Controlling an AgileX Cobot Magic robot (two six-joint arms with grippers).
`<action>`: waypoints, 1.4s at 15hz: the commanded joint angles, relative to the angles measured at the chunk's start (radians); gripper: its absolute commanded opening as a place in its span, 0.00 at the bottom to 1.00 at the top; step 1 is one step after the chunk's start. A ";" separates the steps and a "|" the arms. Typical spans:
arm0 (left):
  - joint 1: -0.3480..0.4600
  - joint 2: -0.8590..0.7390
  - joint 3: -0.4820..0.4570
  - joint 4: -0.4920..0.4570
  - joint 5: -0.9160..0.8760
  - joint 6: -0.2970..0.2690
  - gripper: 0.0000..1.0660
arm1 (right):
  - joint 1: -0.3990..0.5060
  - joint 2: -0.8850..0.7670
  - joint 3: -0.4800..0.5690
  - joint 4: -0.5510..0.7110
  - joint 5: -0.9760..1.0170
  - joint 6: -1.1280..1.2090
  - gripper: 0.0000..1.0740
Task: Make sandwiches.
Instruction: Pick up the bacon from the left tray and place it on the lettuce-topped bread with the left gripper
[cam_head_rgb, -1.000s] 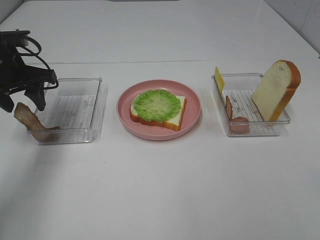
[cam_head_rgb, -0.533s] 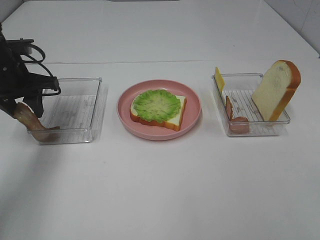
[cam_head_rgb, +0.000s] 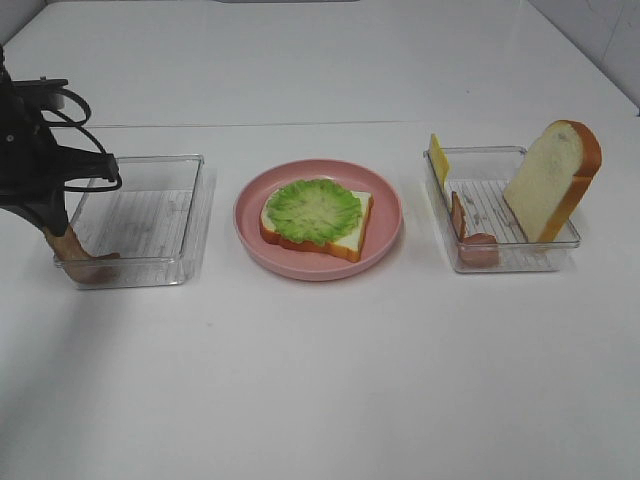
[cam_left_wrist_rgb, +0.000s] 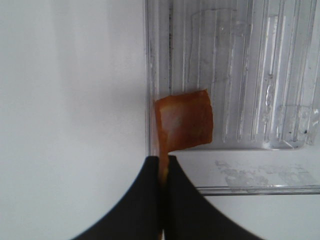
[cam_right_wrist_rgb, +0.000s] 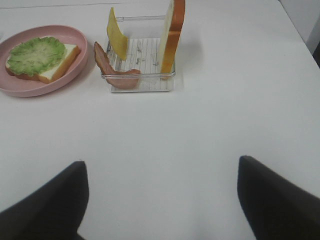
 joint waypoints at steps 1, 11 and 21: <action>-0.001 -0.029 0.001 -0.008 -0.006 0.002 0.00 | -0.007 -0.007 0.002 0.004 -0.010 0.006 0.73; -0.003 -0.053 -0.278 -0.702 0.023 0.423 0.00 | -0.007 -0.007 0.002 0.004 -0.010 0.006 0.73; -0.161 0.207 -0.374 -1.202 0.024 0.674 0.00 | -0.007 -0.007 0.002 0.004 -0.010 0.006 0.73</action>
